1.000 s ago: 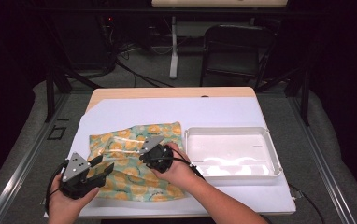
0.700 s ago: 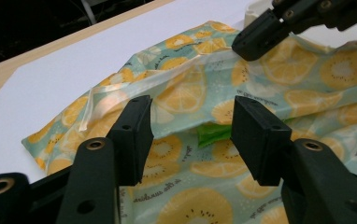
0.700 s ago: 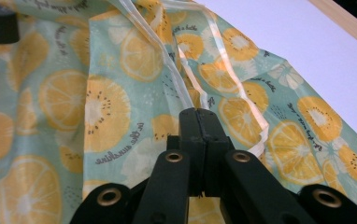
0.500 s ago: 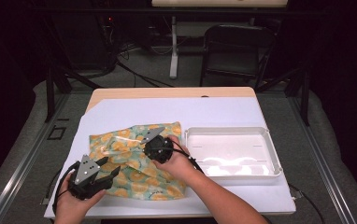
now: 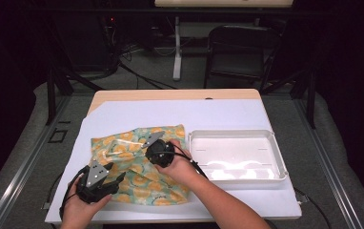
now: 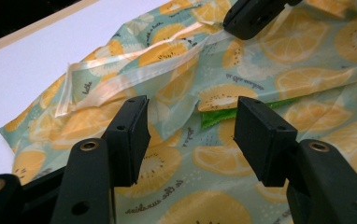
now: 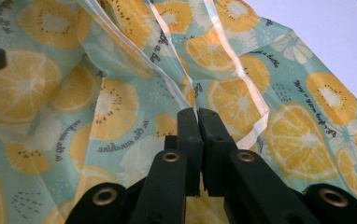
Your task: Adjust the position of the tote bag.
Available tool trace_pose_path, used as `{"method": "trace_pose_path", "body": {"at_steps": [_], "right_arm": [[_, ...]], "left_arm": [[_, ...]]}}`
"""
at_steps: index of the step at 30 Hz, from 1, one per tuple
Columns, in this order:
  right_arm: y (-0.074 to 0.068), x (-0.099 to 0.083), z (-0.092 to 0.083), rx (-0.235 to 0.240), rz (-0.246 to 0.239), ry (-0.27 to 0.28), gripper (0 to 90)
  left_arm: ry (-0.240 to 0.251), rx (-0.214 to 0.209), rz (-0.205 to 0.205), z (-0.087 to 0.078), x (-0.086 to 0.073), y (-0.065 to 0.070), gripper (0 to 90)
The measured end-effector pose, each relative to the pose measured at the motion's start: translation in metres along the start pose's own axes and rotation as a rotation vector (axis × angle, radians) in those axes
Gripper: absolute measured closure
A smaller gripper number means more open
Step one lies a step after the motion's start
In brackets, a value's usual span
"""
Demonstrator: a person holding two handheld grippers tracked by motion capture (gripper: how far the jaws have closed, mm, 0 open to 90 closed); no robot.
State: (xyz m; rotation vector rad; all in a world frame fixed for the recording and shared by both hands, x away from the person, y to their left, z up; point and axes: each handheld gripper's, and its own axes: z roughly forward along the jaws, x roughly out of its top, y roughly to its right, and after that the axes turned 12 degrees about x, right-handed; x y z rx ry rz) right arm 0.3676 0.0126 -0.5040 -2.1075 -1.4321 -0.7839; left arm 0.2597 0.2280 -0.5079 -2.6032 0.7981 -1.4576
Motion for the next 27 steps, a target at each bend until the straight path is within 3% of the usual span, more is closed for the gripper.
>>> {"method": "trace_pose_path", "body": {"at_steps": [8,15,19,24,27], "right_arm": [[-0.006,-0.001,-0.002,0.002,-0.01,0.014,81.7],[-0.024,-0.001,-0.021,-0.012,-0.063,0.07,74.3],[-0.04,-0.005,-0.03,0.003,-0.103,0.104,72.8],[-0.059,-0.016,-0.022,0.034,-0.172,0.05,70.8],[-0.062,-0.021,-0.016,0.036,-0.175,0.031,70.5]], "left_arm": [[-0.014,0.001,0.024,0.012,-0.003,0.003,43.8],[-0.01,0.008,0.008,0.014,-0.003,0.002,43.8],[-0.009,0.013,0.004,0.014,-0.004,0.0,43.8],[-0.008,0.012,-0.002,0.014,-0.004,0.0,43.9],[-0.007,0.007,-0.006,0.014,-0.005,-0.001,43.9]]}}
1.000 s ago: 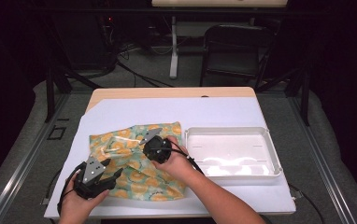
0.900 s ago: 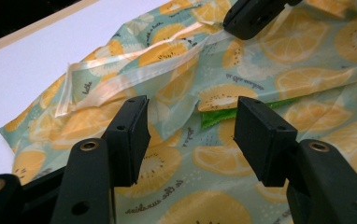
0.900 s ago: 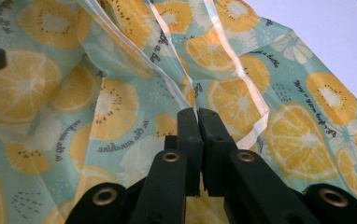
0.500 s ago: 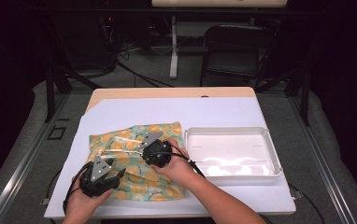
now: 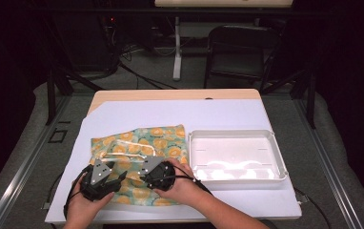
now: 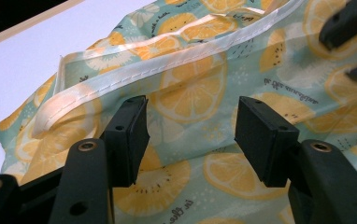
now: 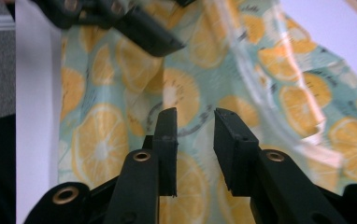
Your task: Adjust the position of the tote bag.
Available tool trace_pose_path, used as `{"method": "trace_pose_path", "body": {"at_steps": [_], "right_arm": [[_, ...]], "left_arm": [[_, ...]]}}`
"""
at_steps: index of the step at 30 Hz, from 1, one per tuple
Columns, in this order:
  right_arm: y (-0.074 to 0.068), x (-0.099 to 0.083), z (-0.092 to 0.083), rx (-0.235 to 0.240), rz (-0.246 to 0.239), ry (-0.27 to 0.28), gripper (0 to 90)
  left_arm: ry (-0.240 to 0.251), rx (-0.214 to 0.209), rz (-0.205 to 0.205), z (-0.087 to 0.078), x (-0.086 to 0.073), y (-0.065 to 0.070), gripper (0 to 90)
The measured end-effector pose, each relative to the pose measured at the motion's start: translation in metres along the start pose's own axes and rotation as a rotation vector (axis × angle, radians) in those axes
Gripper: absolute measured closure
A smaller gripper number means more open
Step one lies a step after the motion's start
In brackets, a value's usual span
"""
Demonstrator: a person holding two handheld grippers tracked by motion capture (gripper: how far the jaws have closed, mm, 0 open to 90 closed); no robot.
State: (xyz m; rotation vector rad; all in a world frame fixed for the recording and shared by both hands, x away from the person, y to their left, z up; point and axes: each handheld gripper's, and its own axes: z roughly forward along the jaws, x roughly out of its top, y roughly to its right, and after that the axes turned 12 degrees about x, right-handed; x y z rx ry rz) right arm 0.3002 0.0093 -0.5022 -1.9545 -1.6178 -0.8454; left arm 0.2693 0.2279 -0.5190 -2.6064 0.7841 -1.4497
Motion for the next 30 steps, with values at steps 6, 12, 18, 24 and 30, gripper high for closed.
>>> {"method": "trace_pose_path", "body": {"at_steps": [6,12,18,24,30], "right_arm": [[-0.005,-0.007,0.007,0.016,-0.016,-0.027,68.4],[-0.008,-0.011,0.01,0.011,-0.029,-0.049,65.1],[-0.012,-0.016,0.015,-0.025,-0.084,-0.089,63.6],[-0.013,-0.019,0.014,-0.04,-0.095,-0.104,84.5],[-0.011,-0.018,0.01,-0.026,-0.079,-0.087,90.0]], "left_arm": [[0.002,-0.002,-0.003,0.0,0.0,-0.001,44.0],[-0.001,-0.005,-0.009,0.002,-0.001,-0.001,44.0],[-0.004,-0.009,-0.013,0.003,-0.001,-0.001,43.9],[-0.005,-0.01,-0.012,0.003,-0.002,-0.001,43.9],[0.002,-0.013,-0.015,0.002,-0.002,-0.001,43.9]]}}
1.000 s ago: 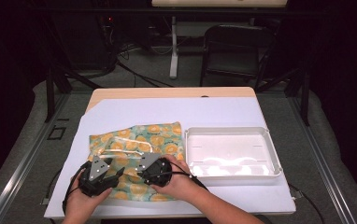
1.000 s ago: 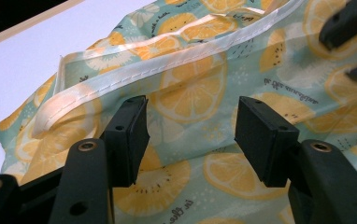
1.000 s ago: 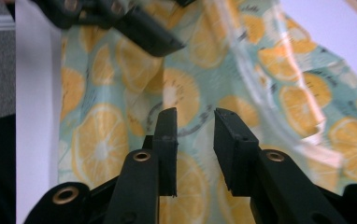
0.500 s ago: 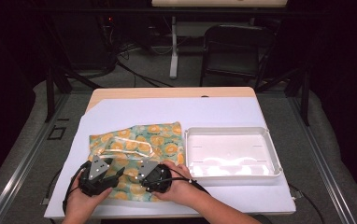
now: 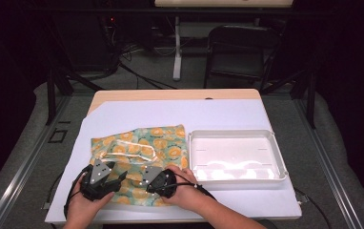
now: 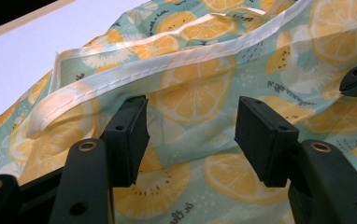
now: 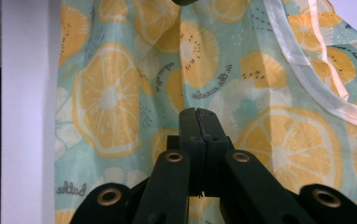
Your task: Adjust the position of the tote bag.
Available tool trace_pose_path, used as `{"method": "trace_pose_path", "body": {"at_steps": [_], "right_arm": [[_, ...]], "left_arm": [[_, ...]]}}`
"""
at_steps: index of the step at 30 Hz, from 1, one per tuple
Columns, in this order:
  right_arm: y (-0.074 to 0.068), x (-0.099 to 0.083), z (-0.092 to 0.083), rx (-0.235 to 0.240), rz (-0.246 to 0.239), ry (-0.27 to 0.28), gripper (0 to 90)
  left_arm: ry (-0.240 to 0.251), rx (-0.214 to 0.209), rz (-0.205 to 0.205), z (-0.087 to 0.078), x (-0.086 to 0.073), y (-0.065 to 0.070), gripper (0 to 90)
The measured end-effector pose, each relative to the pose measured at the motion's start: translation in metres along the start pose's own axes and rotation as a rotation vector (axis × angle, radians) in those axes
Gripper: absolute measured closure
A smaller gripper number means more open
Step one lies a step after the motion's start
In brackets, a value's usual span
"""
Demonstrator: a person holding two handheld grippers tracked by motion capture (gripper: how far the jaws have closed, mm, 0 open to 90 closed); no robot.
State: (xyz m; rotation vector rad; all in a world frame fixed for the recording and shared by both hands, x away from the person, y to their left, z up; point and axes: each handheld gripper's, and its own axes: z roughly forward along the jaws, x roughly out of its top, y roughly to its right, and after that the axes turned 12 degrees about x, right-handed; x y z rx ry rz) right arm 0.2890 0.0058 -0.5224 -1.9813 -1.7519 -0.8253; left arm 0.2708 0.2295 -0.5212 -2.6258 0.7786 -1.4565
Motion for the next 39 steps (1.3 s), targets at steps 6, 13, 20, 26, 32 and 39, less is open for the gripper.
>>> {"method": "trace_pose_path", "body": {"at_steps": [6,13,20,26,32,39], "right_arm": [[0.003,0.002,-0.009,0.03,0.038,0.048,90.0],[0.01,0.005,-0.028,0.037,0.076,0.127,90.0],[0.012,0.01,-0.042,0.019,0.081,0.172,90.0],[0.012,0.011,-0.045,0.017,0.083,0.192,90.0],[0.011,0.011,-0.044,0.018,0.079,0.192,90.0],[0.01,0.011,-0.043,0.018,0.077,0.185,90.0]], "left_arm": [[0.02,0.004,0.008,-0.006,0.001,-0.001,43.7],[0.069,-0.012,0.043,-0.017,0.007,0.003,42.0],[0.07,-0.026,0.102,-0.014,0.008,0.011,41.1],[0.064,0.013,0.125,-0.01,0.008,0.012,45.2],[0.026,0.03,0.137,-0.006,0.006,0.011,55.8],[0.02,0.027,0.126,-0.007,0.006,0.01,66.8]]}}
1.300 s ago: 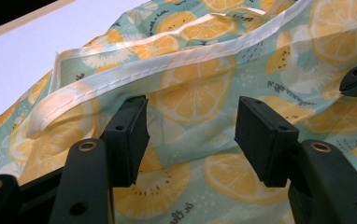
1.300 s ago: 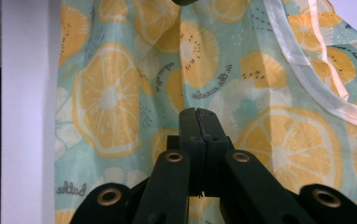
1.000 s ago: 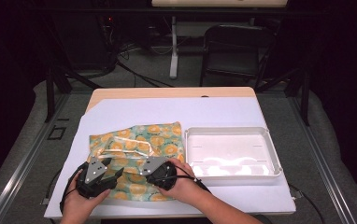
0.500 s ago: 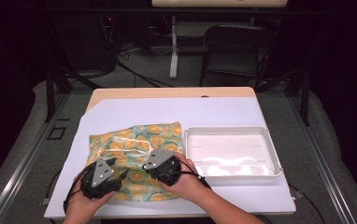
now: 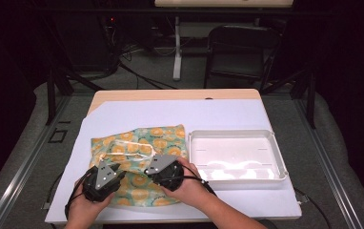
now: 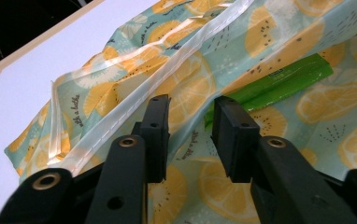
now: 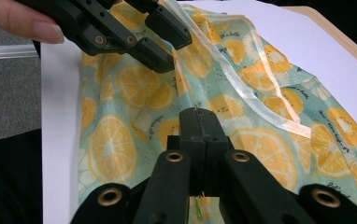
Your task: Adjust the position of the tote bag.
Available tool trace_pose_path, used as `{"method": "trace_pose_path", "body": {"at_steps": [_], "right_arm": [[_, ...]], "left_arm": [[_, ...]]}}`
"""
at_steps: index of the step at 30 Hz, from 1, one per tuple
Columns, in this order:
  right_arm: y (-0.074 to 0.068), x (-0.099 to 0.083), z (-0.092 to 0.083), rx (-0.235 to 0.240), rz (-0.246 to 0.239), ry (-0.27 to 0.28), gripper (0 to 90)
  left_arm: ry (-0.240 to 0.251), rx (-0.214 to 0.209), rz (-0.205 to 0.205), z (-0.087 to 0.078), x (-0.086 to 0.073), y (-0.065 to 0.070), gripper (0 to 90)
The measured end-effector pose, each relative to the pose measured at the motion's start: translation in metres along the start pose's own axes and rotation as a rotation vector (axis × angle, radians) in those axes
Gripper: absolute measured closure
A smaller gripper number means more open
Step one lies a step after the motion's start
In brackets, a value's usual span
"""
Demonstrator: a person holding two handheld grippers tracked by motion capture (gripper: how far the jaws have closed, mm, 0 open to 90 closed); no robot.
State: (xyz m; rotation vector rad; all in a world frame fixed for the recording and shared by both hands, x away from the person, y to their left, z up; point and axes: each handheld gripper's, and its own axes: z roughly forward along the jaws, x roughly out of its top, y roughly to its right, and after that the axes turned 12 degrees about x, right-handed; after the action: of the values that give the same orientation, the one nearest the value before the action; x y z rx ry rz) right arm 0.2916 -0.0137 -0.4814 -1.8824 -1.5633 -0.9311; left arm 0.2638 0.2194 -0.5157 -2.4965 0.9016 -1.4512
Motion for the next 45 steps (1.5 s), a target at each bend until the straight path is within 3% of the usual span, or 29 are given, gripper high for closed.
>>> {"method": "trace_pose_path", "body": {"at_steps": [7,12,16,21,25,29,34,39,45], "right_arm": [[0.0,-0.002,0.001,0.001,0.006,0.011,90.0],[-0.001,-0.004,0.001,0.002,0.01,0.009,90.0],[-0.002,-0.005,0.002,0.005,0.015,0.018,90.0],[-0.005,-0.008,0.003,0.009,0.022,0.023,90.0],[-0.007,-0.009,0.001,0.009,0.02,0.019,83.0],[-0.009,-0.009,-0.006,-0.003,0.026,0.061,76.9],[-0.009,-0.01,-0.023,-0.028,0.03,0.094,68.9],[-0.004,-0.012,-0.036,-0.044,0.048,0.109,66.3],[0.005,-0.014,-0.046,-0.058,0.079,0.117,64.1]], "left_arm": [[-0.015,-0.011,-0.002,-0.001,0.0,0.001,78.9],[-0.025,-0.012,0.026,-0.002,0.001,0.002,84.7],[-0.024,-0.017,0.011,-0.003,0.002,0.002,89.2],[-0.021,-0.02,-0.007,-0.004,0.003,0.002,90.0],[-0.026,-0.013,-0.007,-0.005,0.003,0.0,90.0],[-0.021,-0.012,-0.024,-0.006,0.006,-0.004,90.0],[-0.001,-0.006,-0.029,-0.011,0.018,-0.013,90.0],[0.014,0.013,-0.033,-0.01,0.03,-0.02,90.0],[0.046,0.035,-0.042,-0.005,0.055,-0.032,90.0]]}}
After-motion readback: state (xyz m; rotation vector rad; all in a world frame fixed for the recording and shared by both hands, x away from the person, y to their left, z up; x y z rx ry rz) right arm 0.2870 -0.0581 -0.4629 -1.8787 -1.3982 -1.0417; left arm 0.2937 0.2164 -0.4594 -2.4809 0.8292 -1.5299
